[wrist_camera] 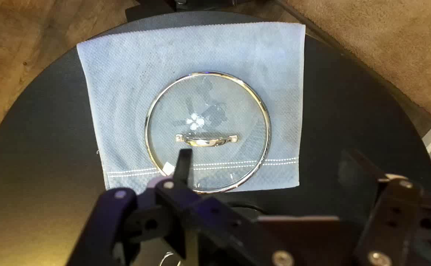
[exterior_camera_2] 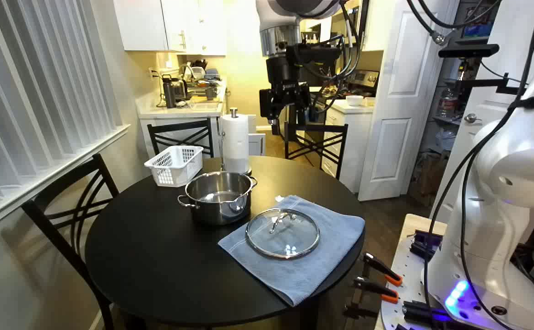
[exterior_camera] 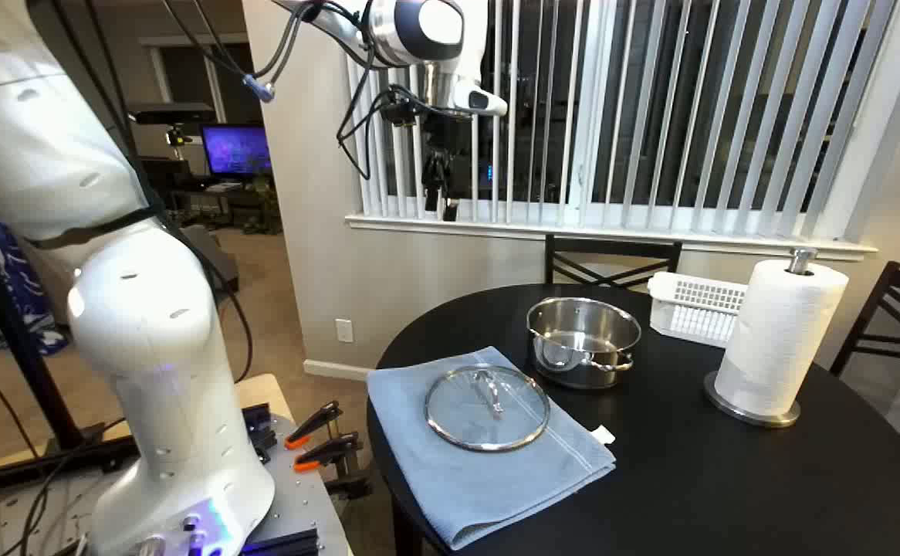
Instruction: Put the glass lid on the silver pot
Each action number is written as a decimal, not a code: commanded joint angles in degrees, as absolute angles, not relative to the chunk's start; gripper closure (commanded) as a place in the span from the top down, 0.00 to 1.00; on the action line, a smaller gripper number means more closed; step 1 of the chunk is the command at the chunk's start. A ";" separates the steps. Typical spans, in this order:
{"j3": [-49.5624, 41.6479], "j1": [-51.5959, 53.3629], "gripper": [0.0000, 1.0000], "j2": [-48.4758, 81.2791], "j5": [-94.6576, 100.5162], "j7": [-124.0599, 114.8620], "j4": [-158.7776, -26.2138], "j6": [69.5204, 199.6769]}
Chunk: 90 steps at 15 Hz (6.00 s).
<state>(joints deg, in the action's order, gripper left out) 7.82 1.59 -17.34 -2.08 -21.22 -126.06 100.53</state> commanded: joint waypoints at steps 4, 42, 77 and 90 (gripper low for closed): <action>7.57 1.85 1.00 -17.30 -2.01 -21.27 -125.96 100.42; -16.81 13.32 1.00 12.78 -28.79 -67.80 -146.72 179.18; -9.85 8.36 1.00 18.25 -13.45 -94.83 -141.41 157.36; -10.01 10.61 1.00 17.30 -7.08 -98.74 -143.05 156.40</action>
<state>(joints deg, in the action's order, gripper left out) -9.73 9.59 19.09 -9.87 -95.29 -141.65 157.01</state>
